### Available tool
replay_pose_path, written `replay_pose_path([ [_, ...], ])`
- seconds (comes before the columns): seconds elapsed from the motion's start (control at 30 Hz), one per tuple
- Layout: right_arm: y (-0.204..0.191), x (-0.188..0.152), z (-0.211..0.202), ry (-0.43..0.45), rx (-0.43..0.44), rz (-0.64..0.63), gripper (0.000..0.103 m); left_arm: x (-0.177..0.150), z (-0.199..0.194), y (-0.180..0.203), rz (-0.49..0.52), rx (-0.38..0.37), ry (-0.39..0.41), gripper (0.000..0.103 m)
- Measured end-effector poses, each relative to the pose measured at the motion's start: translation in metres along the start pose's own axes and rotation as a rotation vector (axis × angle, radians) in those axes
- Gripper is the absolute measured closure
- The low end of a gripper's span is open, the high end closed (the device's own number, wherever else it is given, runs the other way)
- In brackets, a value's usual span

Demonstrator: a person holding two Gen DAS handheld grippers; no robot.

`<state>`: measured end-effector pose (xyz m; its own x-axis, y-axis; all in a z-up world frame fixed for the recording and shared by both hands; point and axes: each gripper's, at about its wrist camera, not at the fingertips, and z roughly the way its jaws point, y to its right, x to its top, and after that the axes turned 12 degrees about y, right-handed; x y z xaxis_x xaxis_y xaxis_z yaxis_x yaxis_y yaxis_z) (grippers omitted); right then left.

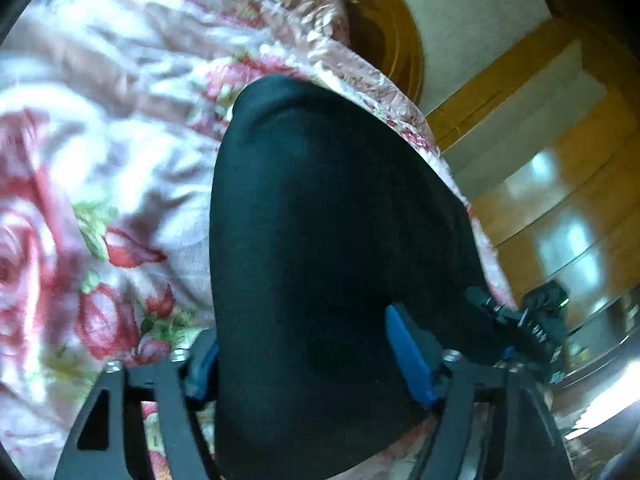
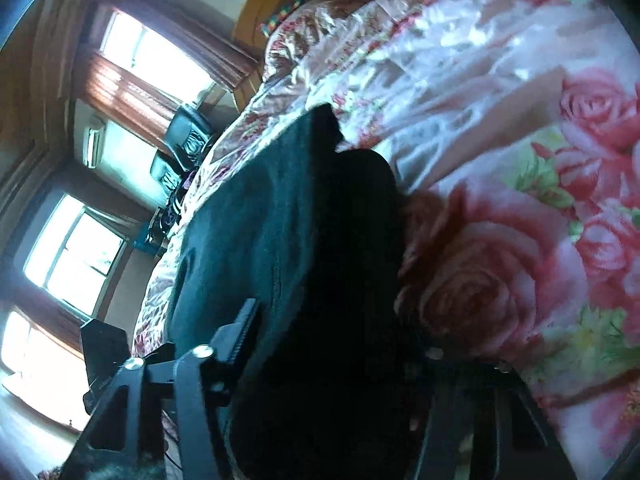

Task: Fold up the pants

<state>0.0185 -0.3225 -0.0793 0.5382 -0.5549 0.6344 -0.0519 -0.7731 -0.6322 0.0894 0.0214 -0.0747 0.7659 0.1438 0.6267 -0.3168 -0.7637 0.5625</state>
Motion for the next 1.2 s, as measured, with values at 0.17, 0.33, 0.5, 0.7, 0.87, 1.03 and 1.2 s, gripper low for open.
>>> replay_pose_path([
  [0.17, -0.032, 0.005, -0.008, 0.062, -0.034, -0.162, 0.055, 0.002, -0.017, 0.034, 0.163, 0.057, 0.064, 0.058],
  [0.33, -0.047, 0.012, -0.017, 0.109, -0.030, -0.203, 0.057, 0.007, -0.025, 0.050, 0.188, 0.070, 0.110, 0.063],
  [0.5, -0.057, 0.025, -0.019, 0.139, 0.006, -0.201, 0.058, 0.023, -0.029, 0.074, 0.289, 0.085, 0.187, 0.065],
  [0.7, -0.068, 0.059, 0.007, 0.167, 0.024, -0.231, 0.058, 0.060, -0.019, 0.076, 0.339, 0.107, 0.241, 0.065],
  [0.87, -0.076, 0.097, 0.047, 0.167, 0.007, -0.282, 0.058, 0.097, 0.014, 0.070, 0.339, 0.143, 0.247, 0.065],
  [1.03, -0.068, 0.124, 0.087, 0.166, -0.012, -0.256, 0.058, 0.125, 0.050, 0.056, 0.348, 0.183, 0.247, 0.064],
  [1.2, -0.041, 0.132, 0.139, 0.118, -0.109, -0.216, 0.057, 0.134, 0.102, 0.023, 0.298, 0.257, 0.146, 0.059],
])
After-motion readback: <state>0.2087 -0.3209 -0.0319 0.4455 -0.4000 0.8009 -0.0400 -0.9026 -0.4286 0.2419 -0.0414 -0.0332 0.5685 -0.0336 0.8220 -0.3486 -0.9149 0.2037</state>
